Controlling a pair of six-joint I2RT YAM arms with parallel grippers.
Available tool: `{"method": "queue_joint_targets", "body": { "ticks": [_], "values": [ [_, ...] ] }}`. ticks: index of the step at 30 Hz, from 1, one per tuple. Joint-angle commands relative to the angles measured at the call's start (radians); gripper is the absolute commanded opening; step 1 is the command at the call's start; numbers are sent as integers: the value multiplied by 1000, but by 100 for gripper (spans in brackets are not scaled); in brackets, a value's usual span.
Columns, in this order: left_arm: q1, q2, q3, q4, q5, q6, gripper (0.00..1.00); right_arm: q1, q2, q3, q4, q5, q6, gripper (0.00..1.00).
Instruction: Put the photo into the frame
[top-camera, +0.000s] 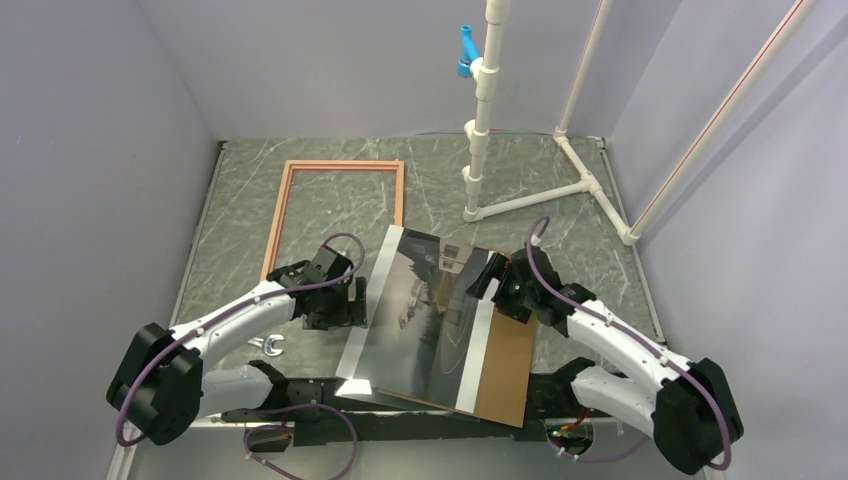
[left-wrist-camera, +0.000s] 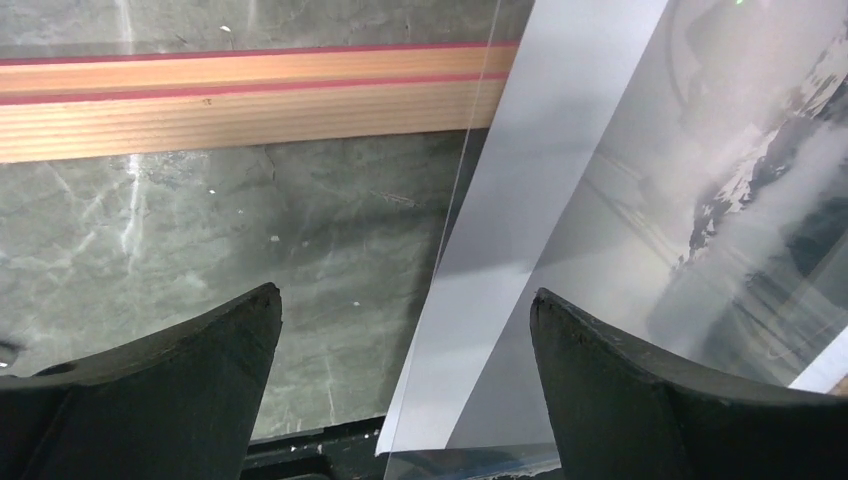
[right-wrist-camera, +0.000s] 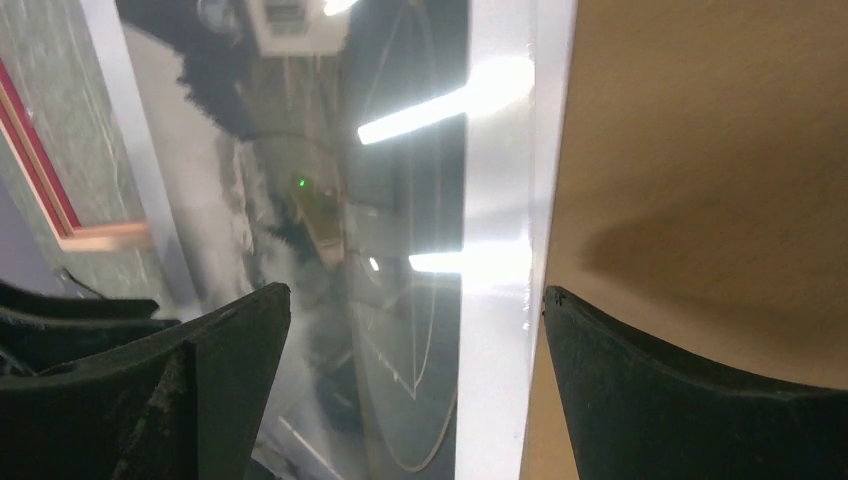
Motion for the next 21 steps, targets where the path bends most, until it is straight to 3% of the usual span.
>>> {"method": "queue_joint_targets", "body": {
  "ticks": [1,7,13,21],
  "values": [
    [59,-33,-36,105,121,49,97,-167,43,-17,115,-150,-93,98],
    [115,-34,-85,185,224,64,94,-208,83,37,43,-255,-137,97],
    [117,-16,-95,223,262,62,89,-209,8,9,-72,-304,-132,96],
    [117,-44,-88,223,308,52,82,-179,1,-67,-6,-396,-88,93]
  ]
}}
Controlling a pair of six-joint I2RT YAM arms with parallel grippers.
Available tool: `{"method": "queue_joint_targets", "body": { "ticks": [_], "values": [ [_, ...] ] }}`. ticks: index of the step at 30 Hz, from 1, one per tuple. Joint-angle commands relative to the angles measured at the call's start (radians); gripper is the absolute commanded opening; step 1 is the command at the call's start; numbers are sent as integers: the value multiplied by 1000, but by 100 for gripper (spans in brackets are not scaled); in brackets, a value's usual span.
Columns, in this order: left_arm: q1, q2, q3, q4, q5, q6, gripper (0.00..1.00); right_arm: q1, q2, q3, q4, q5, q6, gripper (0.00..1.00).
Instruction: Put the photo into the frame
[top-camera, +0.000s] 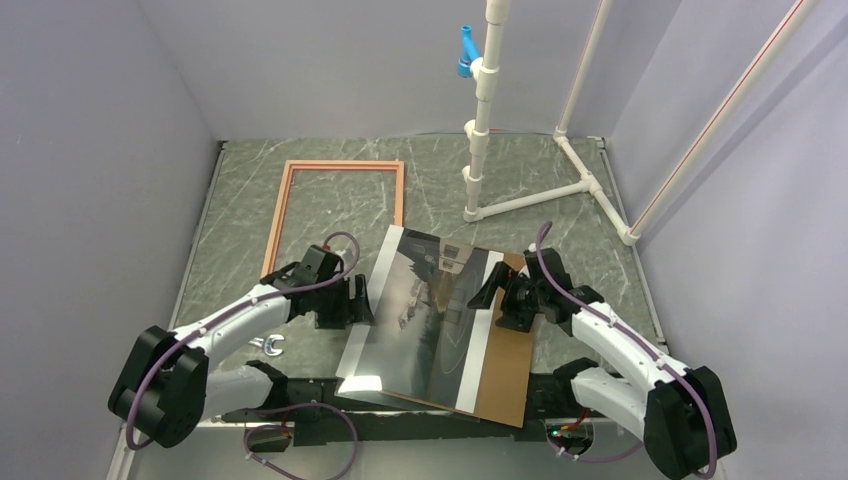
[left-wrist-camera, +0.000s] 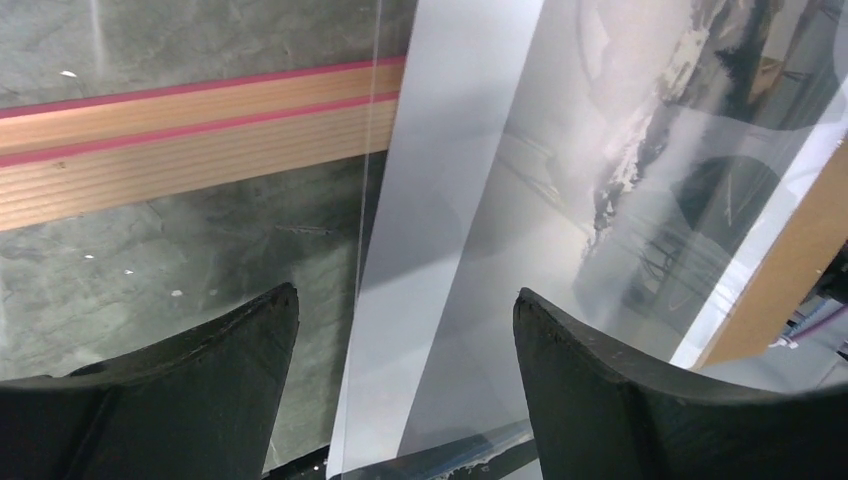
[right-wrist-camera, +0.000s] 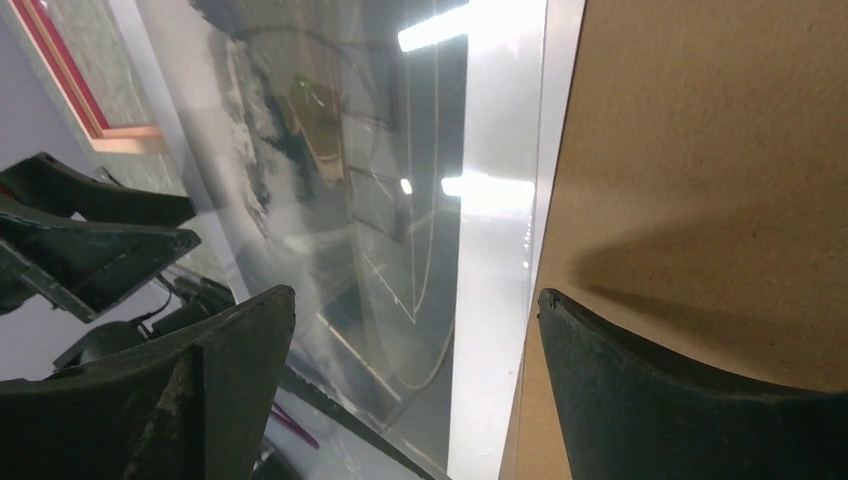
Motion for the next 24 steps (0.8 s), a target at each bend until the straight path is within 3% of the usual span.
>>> {"method": "queue_joint_targets", "body": {
  "ticks": [1,5,10,15,24],
  "values": [
    [5,-51,3,38,70,0,82,30,-3,-44,43,-64,35,92],
    [4,-100,1,62,135,-26,81,58,31,-80,117,-78,68,90],
    [3,-154,56,-94,0,-10,86,88,48,-62,114,-44,68,90],
    [3,-173,37,-139,-3,-5,84,95,64,-58,129,-46,71,90],
    [4,-156,-15,-49,-2,-9,84,98,72,-60,139,-40,65,90]
  ]
}}
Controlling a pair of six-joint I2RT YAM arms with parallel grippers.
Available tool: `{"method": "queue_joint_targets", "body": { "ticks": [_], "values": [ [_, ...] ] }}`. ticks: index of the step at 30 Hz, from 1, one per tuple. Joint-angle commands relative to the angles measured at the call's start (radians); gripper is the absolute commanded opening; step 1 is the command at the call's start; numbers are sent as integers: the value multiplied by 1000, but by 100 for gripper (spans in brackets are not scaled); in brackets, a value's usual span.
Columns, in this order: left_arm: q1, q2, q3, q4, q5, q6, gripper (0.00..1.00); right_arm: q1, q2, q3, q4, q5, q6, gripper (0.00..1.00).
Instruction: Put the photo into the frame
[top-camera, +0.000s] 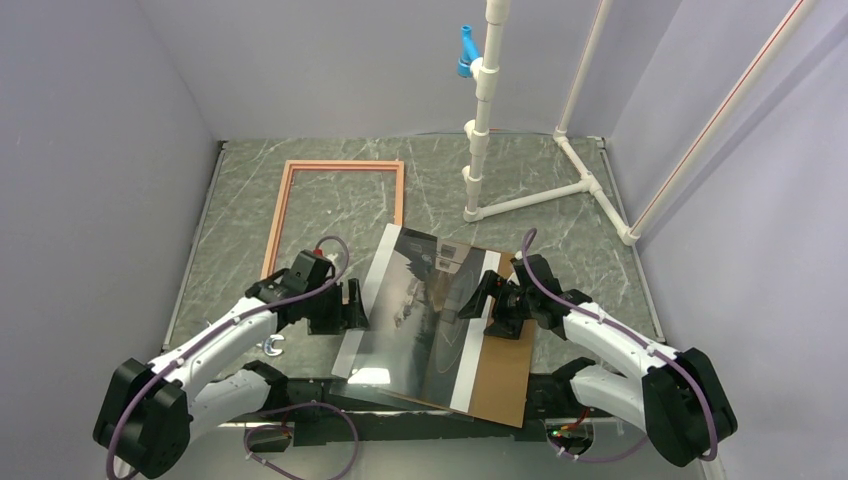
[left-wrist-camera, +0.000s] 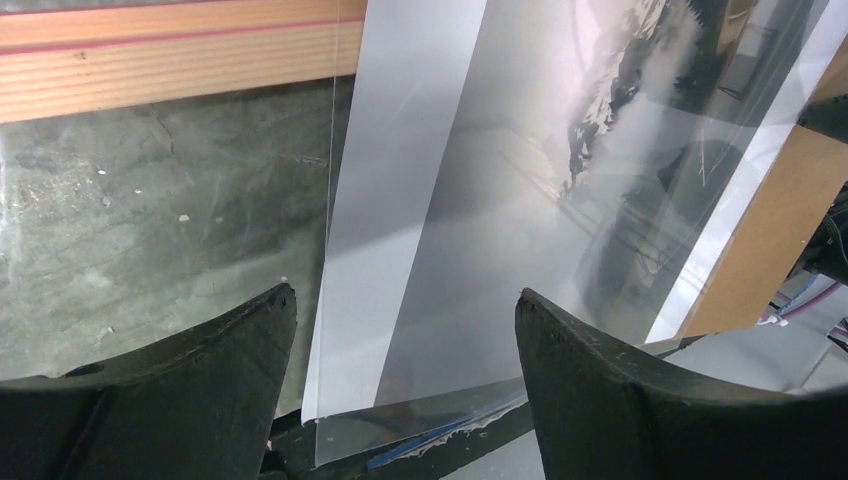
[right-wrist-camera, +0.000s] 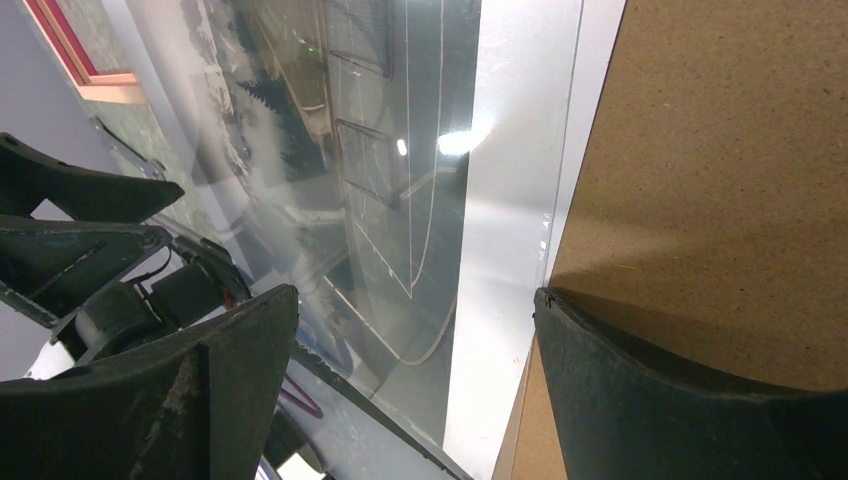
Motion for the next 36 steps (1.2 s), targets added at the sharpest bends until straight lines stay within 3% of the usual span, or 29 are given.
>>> {"method": "queue_joint_targets", "body": {
  "ticks": [1,11,20,29,36],
  "values": [
    [4,11,2,84,-19,2,84,7,6,11,19,23,1,90],
    [22,216,289,88,-115,123,86,6,11,-2,31,42,-1,90],
    [109,531,411,204,5,201,87,6,6,-8,33,44,-6,90],
    [91,484,374,270,145,176,87,6,13,-17,51,36,-4,90],
    [63,455,392,244,142,176,86,6,25,-26,67,26,-2,90]
  ]
}}
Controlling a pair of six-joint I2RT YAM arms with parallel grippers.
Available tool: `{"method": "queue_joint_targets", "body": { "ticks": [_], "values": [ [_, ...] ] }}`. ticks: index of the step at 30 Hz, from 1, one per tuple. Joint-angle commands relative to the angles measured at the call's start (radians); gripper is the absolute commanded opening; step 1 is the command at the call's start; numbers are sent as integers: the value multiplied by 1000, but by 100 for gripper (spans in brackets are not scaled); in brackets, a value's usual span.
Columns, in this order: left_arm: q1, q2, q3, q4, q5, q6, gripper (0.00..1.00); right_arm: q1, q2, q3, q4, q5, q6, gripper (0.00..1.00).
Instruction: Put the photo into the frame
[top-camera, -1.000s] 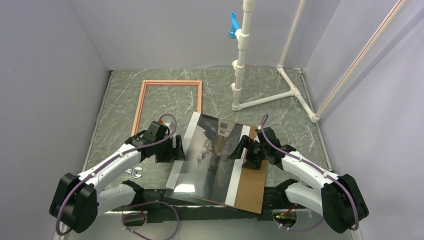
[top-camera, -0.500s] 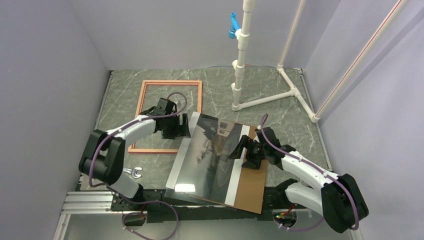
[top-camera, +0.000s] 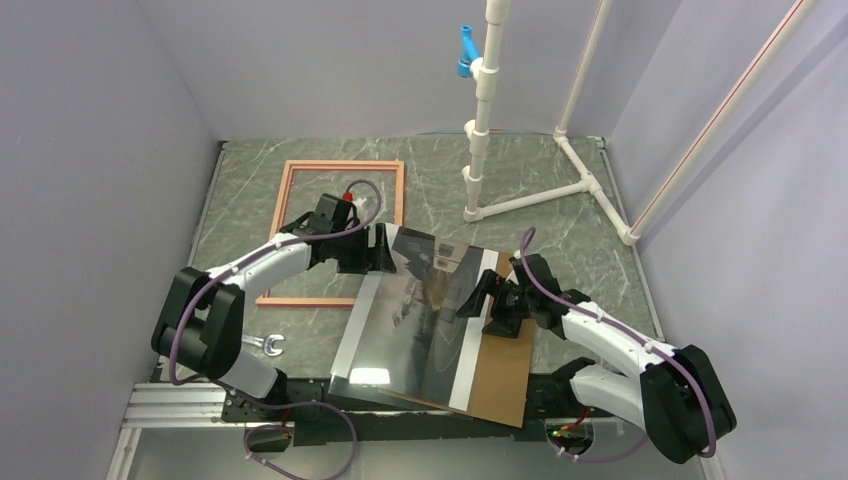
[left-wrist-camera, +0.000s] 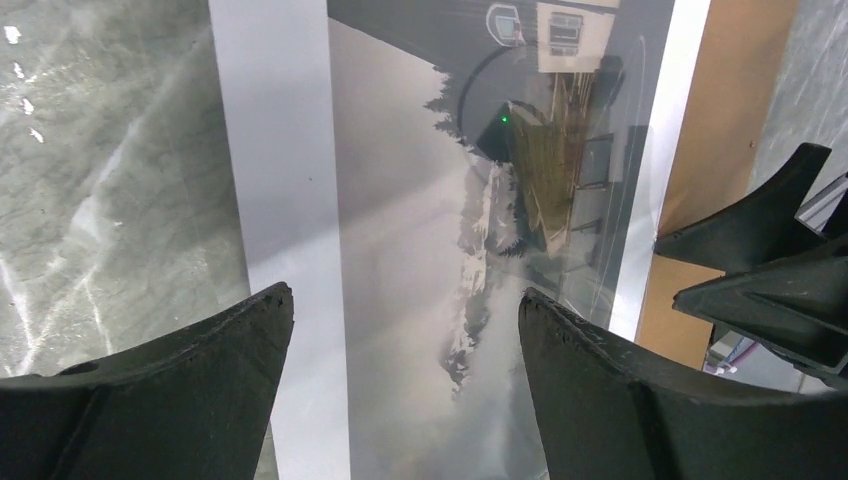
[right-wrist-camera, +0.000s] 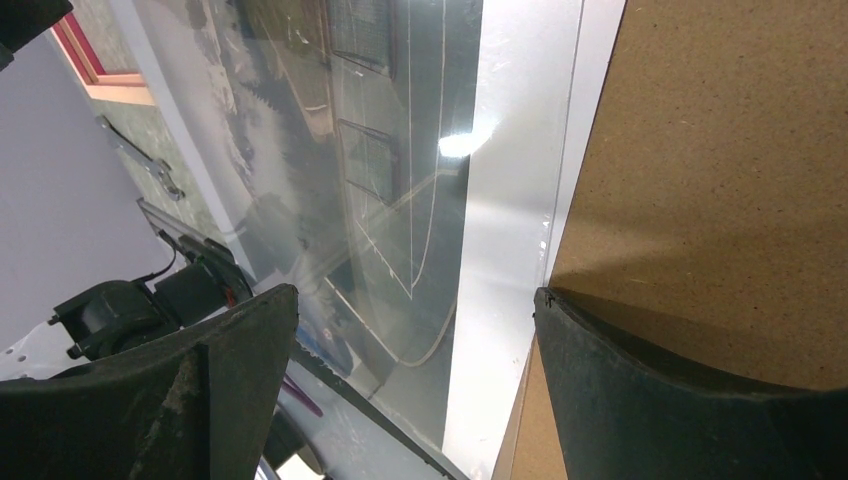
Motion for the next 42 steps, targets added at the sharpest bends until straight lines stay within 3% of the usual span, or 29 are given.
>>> {"method": "queue_joint_targets", "body": {
  "ticks": [1,4,11,20,32,42],
  "values": [
    [-17,-43,19,4,25,7,86,5,5,-24,31,28,-1,90],
    [-22,-64,10,5,6,5,86,5,-4,-30,31,32,0,90],
    [-19,31,71,-120,-236,18,91,5,-5,-35,26,33,-6,91],
    [-28,144,75,-71,-165,13,88,5,-6,-38,20,37,-10,91],
    [-112,40,141,-136,-174,2,88,5,5,-41,27,32,-12,91],
    [-217,21,231,-253,-292,4,89,5,13,-46,39,25,-11,91]
  ]
}}
